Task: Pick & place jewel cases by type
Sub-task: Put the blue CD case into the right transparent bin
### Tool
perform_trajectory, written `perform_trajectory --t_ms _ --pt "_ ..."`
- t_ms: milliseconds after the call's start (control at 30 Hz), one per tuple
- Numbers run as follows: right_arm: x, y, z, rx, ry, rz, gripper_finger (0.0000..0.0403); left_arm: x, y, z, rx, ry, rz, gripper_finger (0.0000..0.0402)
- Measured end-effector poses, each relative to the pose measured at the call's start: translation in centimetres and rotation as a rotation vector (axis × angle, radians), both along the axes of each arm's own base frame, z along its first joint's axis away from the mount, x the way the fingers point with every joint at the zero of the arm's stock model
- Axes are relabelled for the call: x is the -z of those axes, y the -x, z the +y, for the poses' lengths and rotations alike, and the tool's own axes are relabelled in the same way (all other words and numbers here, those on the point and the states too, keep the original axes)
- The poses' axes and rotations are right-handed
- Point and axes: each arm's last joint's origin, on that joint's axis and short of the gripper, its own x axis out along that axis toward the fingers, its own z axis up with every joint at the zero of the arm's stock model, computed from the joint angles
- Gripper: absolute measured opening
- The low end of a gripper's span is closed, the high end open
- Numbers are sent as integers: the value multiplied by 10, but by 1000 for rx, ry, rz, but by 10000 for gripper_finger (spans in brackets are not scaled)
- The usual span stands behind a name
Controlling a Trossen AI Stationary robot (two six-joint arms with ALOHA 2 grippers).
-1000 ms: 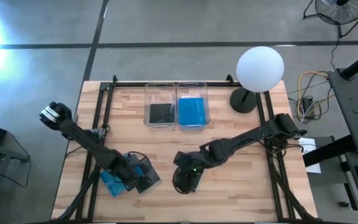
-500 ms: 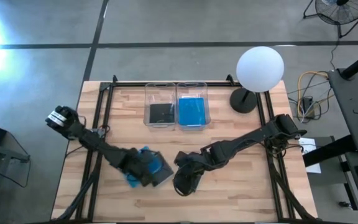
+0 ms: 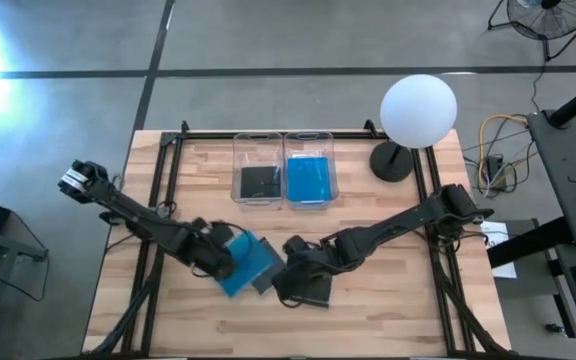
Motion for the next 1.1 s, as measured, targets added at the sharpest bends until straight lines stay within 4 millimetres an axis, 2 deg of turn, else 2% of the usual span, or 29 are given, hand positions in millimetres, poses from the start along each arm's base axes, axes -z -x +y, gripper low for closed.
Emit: perform_trajectory --t_ms 133,267,400,533,700,867,1100 --pt "27 -13 -6 38 -8 49 219 14 22 10 -105 68 47 103" --pt "55 -28 -17 102 -66 97 219 23 35 0 -88 207 35 103" --pt "73 -37 -30 204 -80 124 219 36 51 -4 -109 202 79 103" --pt "80 -48 -40 248 -115 78 219 52 62 -3 -143 188 112 103" --pt "88 -51 -48 295 -129 101 219 65 63 -2 -147 223 70 103" --pt "91 -51 -48 299 -141 112 219 70 58 -5 -141 268 -13 103" --pt "102 -47 -52 333 -144 144 219 70 57 -5 -119 253 -25 103"
